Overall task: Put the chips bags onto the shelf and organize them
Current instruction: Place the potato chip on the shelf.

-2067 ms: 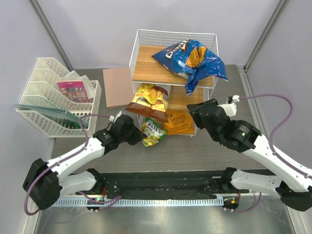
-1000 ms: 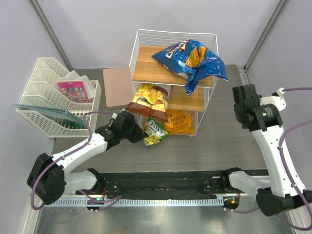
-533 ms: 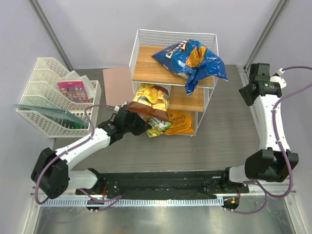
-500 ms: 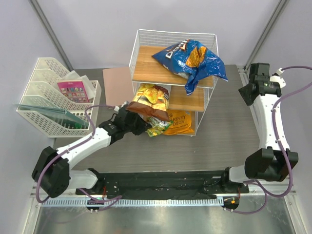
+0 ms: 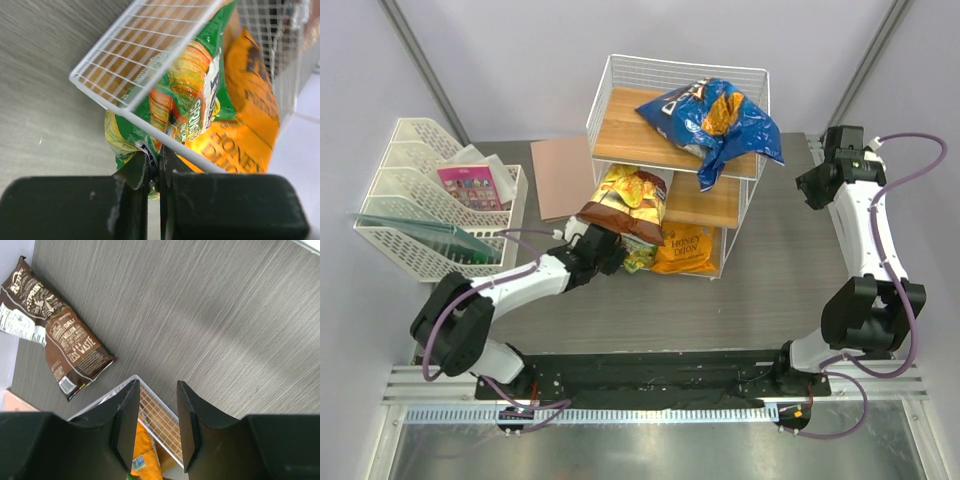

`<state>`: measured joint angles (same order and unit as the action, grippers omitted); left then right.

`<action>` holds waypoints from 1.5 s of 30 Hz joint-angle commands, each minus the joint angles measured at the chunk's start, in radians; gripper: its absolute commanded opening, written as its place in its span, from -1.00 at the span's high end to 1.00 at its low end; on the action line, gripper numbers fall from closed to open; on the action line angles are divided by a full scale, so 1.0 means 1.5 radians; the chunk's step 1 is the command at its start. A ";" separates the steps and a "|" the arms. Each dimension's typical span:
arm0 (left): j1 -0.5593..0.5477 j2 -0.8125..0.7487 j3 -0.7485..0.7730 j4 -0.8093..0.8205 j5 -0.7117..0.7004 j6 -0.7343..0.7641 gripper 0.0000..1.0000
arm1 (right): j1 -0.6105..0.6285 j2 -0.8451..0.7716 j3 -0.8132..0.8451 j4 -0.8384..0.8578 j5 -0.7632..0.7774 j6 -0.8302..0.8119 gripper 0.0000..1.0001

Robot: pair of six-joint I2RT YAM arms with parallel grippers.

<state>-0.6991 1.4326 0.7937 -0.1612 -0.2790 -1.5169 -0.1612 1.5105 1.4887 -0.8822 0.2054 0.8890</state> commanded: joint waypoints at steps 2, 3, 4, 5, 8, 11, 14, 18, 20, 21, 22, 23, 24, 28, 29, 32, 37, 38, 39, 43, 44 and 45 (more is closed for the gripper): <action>0.003 0.077 0.081 0.128 -0.061 -0.022 1.00 | -0.003 0.004 0.019 0.033 -0.049 0.000 0.17; 0.003 0.084 0.089 0.147 -0.067 -0.019 1.00 | -0.003 0.005 0.018 0.035 -0.051 0.000 0.17; 0.004 0.088 0.092 0.154 -0.068 -0.016 1.00 | -0.003 0.005 0.015 0.036 -0.054 -0.001 0.17; 0.003 0.092 0.096 0.158 -0.069 -0.015 1.00 | -0.003 0.004 0.013 0.036 -0.055 -0.002 0.17; 0.003 0.085 0.099 0.181 -0.070 -0.001 1.00 | -0.003 -0.003 0.004 0.036 -0.052 -0.005 0.17; 0.003 0.083 0.099 0.187 -0.074 0.009 1.00 | -0.003 -0.004 -0.010 0.038 -0.057 -0.003 0.16; 0.003 0.090 0.095 0.204 -0.071 0.019 1.00 | -0.003 -0.004 -0.023 0.041 -0.068 0.002 0.16; 0.010 0.126 0.094 0.238 -0.068 0.037 0.47 | -0.003 -0.010 -0.034 0.043 -0.074 0.002 0.15; 0.018 0.144 0.095 0.264 -0.048 0.043 -0.07 | -0.003 -0.012 -0.038 0.044 -0.077 0.000 0.15; 0.020 0.156 0.098 0.269 -0.035 0.044 -0.16 | -0.003 -0.014 -0.039 0.044 -0.079 -0.002 0.15; 0.022 0.174 0.100 0.271 -0.025 0.041 -0.22 | -0.003 -0.015 -0.042 0.043 -0.079 -0.002 0.15; 0.023 0.183 0.103 0.276 -0.005 0.043 -0.38 | -0.003 -0.015 -0.043 0.045 -0.081 -0.003 0.15; 0.022 0.187 0.105 0.277 0.003 0.046 -0.43 | -0.003 -0.016 -0.045 0.046 -0.082 -0.003 0.15; 0.021 0.162 0.094 0.264 0.003 0.056 -0.45 | -0.003 -0.021 -0.058 0.051 -0.089 -0.002 0.14; 0.021 0.155 0.090 0.255 -0.007 0.067 -0.45 | -0.003 -0.021 -0.062 0.052 -0.092 0.000 0.14; 0.022 0.134 0.078 0.229 -0.014 0.076 -0.44 | -0.003 -0.026 -0.078 0.056 -0.103 0.007 0.14; 0.021 0.140 0.068 0.240 -0.016 0.066 -0.37 | -0.003 -0.029 -0.088 0.060 -0.108 0.007 0.14; 0.021 0.150 0.069 0.242 -0.019 0.054 -0.36 | -0.003 -0.029 -0.087 0.059 -0.108 0.005 0.14; 0.021 0.158 0.070 0.260 -0.027 0.051 -0.36 | -0.003 -0.030 -0.087 0.060 -0.107 0.005 0.14; 0.022 0.199 0.098 0.270 -0.036 0.066 -0.35 | -0.003 -0.030 -0.088 0.061 -0.114 0.004 0.14; 0.021 0.214 0.101 0.275 -0.035 0.068 -0.35 | -0.003 -0.031 -0.090 0.061 -0.114 0.005 0.14; 0.021 0.218 0.104 0.280 -0.033 0.070 -0.34 | -0.003 -0.033 -0.092 0.061 -0.114 0.004 0.14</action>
<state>-0.6682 1.7065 0.9043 0.1921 -0.3042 -1.4315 -0.1612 1.5135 1.3499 -0.8154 0.0483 0.8932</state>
